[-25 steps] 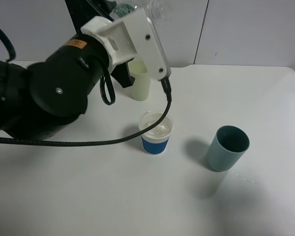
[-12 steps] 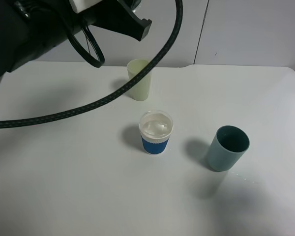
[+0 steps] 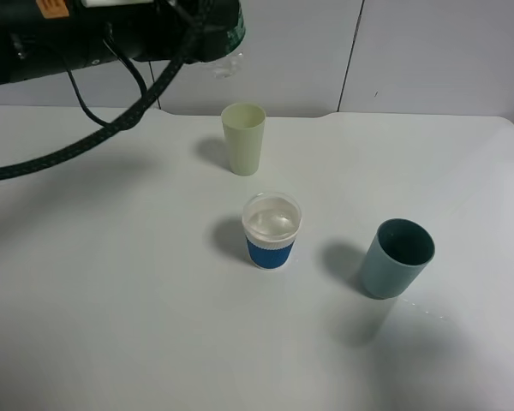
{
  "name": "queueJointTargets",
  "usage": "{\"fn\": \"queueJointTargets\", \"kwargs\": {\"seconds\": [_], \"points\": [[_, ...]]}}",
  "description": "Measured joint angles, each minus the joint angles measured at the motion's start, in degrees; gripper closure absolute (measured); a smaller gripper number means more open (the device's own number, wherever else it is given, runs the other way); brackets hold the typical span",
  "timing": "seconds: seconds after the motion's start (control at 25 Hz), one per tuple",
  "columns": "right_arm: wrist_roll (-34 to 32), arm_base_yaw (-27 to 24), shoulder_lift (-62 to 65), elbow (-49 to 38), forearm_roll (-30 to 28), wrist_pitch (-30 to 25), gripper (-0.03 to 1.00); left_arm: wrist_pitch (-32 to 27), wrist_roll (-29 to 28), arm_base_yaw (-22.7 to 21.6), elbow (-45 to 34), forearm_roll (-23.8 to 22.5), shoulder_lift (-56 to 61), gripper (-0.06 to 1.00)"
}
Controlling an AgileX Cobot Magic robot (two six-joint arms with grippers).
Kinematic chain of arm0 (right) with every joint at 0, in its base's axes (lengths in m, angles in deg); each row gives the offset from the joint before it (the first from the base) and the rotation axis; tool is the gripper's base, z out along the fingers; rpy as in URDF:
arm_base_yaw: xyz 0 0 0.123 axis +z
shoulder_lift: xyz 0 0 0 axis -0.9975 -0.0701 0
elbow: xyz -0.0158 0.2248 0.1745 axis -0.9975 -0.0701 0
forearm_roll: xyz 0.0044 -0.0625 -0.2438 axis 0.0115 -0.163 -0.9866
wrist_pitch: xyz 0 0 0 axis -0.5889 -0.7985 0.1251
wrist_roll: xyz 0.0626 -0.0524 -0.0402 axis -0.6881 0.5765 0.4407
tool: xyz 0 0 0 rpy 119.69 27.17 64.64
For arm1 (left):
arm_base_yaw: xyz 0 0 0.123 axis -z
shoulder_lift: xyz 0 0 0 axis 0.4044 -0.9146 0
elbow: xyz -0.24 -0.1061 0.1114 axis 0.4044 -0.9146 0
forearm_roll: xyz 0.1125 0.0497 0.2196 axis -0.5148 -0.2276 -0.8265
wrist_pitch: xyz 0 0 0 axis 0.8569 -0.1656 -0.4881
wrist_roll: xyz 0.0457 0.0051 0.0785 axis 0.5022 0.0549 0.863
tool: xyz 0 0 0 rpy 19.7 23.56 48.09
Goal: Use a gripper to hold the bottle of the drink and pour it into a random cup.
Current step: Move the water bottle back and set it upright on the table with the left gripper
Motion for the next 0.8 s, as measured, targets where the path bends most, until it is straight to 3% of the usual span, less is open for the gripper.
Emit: {"fn": "queueJointTargets", "kwargs": {"seconds": [0.12,0.2,0.6,0.8], "points": [[0.0,0.0,0.0,0.0,0.0,0.0,0.33,-1.5,-3.9,-3.0,-1.4,-7.6,0.0,0.43],[0.0,0.0,0.0,0.0,0.0,0.0,0.33,-1.7,-4.7,-4.9,-3.0,-10.1,0.1,0.43],[0.0,0.0,0.0,0.0,0.0,0.0,0.33,7.5,-5.2,-16.7,-15.6,-10.8,0.2,0.43],[0.0,0.0,0.0,0.0,0.0,0.0,0.33,8.6,-5.2,-20.8,-20.4,-10.8,-0.2,0.43]]}}
